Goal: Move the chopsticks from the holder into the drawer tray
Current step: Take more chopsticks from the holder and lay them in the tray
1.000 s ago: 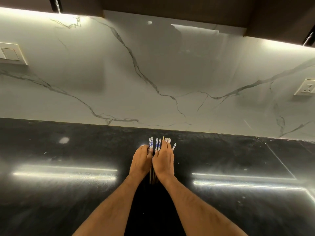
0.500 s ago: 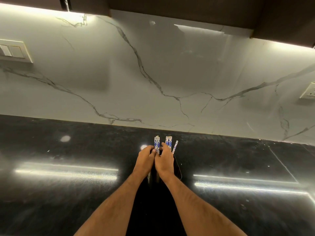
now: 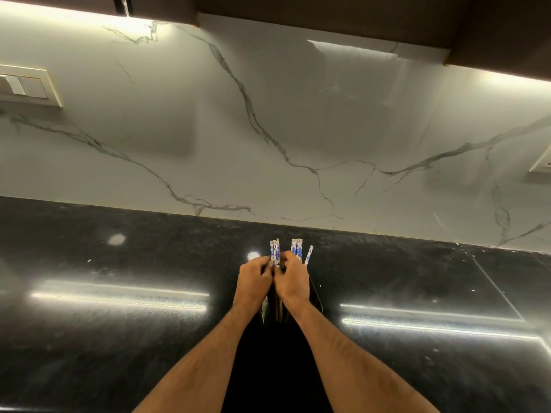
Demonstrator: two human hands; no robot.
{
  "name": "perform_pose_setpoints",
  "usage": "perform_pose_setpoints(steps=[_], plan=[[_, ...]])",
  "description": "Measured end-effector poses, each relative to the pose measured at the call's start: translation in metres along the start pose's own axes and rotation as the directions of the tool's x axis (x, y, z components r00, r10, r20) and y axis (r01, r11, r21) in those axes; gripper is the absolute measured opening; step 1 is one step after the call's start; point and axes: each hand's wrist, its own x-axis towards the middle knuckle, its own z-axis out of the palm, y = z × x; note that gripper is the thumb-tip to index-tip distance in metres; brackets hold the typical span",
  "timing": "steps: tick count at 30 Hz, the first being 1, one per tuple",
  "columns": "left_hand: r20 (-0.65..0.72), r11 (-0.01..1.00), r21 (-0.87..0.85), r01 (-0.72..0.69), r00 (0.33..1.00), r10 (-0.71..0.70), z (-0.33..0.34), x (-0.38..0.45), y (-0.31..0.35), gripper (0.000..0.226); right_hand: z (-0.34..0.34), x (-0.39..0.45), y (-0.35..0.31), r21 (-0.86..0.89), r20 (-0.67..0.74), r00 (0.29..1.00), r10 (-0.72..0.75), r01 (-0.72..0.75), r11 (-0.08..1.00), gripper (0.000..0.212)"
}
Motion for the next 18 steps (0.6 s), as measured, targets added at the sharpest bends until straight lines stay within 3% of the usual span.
perform_pose_setpoints(steps=[8, 18], plan=[[0.019, 0.999, -0.03, 0.012, 1.0, -0.011, -0.002, -0.007, 0.0, 0.019, -0.002, 0.0, 0.002, -0.001, 0.068, 0.997, 0.033, -0.033, 0.999, 0.009], [-0.048, 0.983, -0.163, -0.079, 0.996, 0.073, -0.007, -0.019, 0.019, 0.025, -0.025, 0.004, -0.01, 0.188, -0.018, 0.997, 0.073, -0.068, 0.98, 0.012]])
